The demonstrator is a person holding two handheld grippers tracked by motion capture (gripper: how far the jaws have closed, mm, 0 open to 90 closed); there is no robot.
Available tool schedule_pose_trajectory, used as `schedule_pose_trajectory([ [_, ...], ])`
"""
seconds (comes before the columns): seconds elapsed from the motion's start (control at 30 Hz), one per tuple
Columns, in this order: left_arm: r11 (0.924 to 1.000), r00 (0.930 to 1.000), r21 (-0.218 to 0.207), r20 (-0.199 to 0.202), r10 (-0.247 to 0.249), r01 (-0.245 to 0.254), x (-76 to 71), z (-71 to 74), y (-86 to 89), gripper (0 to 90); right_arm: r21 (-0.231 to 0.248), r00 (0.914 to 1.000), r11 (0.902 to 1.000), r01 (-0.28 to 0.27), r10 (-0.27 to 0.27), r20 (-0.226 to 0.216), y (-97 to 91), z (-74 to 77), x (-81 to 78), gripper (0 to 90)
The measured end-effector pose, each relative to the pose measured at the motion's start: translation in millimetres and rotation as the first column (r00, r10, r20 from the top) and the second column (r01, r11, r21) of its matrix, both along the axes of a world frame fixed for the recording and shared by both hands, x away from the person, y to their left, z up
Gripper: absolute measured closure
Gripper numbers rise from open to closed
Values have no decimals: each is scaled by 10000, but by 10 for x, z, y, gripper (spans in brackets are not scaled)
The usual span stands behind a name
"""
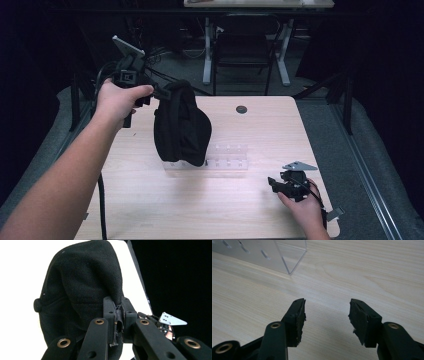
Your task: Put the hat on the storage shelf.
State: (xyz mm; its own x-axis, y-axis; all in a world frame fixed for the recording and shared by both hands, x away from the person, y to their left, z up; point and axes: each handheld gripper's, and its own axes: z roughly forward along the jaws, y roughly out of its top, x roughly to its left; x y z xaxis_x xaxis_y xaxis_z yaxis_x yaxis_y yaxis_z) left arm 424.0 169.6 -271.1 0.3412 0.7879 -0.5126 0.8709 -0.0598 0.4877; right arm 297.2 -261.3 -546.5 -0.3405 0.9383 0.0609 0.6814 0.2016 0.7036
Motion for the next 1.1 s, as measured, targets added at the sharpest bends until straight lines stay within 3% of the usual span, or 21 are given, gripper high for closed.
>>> schedule_pose_trajectory([
  [0.43,9996,10000,265,-24,40,-39,25,-63,-98,856,-65,9997,9999,-132,133,186,31,28,-12,467],
  [0.6,9996,10000,280,15,27,-27,4,-58,-113,855,146,9989,9992,-380,376,280,121,58,4,467],
  [0.97,9995,10000,323,21,-73,72,-27,-48,-109,855,251,9898,9908,-1332,1318,533,497,295,76,472],
  [1.1,9994,10000,352,-4,8,-8,-20,-58,-88,855,-53,9846,9859,-1670,1670,519,647,359,160,474],
])
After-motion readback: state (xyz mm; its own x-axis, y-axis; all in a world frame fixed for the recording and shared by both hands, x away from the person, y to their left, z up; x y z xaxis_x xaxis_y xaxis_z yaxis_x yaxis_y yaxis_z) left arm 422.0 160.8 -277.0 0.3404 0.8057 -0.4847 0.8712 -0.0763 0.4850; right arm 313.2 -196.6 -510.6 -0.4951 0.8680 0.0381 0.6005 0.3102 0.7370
